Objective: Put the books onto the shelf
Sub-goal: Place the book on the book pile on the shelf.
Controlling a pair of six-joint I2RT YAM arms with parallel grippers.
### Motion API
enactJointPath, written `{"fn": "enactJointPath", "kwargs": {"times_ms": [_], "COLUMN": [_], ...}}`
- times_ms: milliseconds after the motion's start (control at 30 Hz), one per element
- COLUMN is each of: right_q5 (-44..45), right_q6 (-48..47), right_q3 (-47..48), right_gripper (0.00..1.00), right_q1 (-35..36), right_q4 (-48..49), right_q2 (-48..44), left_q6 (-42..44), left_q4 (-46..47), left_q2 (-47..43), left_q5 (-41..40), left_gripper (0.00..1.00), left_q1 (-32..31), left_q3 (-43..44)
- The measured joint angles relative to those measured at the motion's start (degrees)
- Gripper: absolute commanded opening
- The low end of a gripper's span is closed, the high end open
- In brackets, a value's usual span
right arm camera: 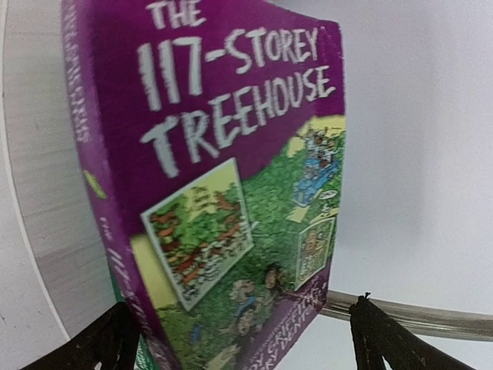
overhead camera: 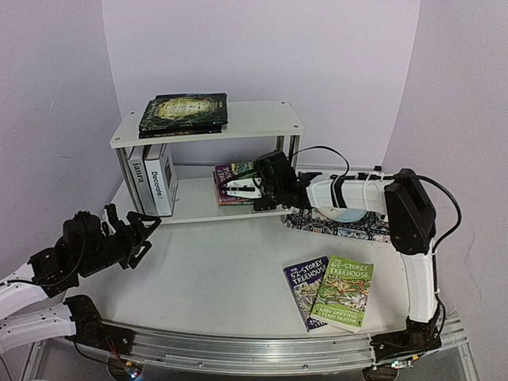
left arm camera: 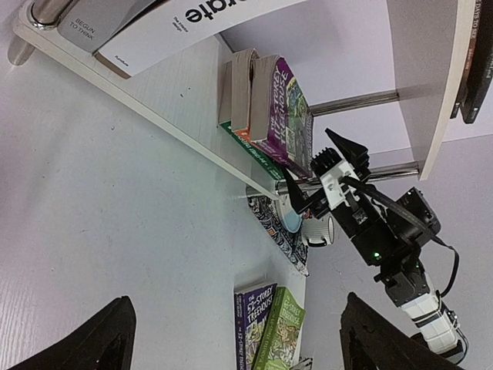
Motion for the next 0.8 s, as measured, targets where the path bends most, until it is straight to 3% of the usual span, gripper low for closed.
{"fn": "enactJointPath", "kwargs": {"times_ms": [233, 800], "right_q5": [-1.35, -1.41], "right_q6": [1.73, 2.32], "right_q3": [1.93, 5.64], "right_gripper": [0.86, 0.86], "right_q1": [0.0, -0.04], "right_q4": [-3.27, -6.25], "right_q2": [0.0, 2.27], "left_q6": [0.02, 0.2], "left_q4": [-0.46, -0.81], "left_q2": [0.84, 0.86], "left_q5": [0.02, 0.02], "left_gripper": [0.94, 0.94], "left_q1": [0.0, 0.0], "left_q3": [0.0, 0.0]}}
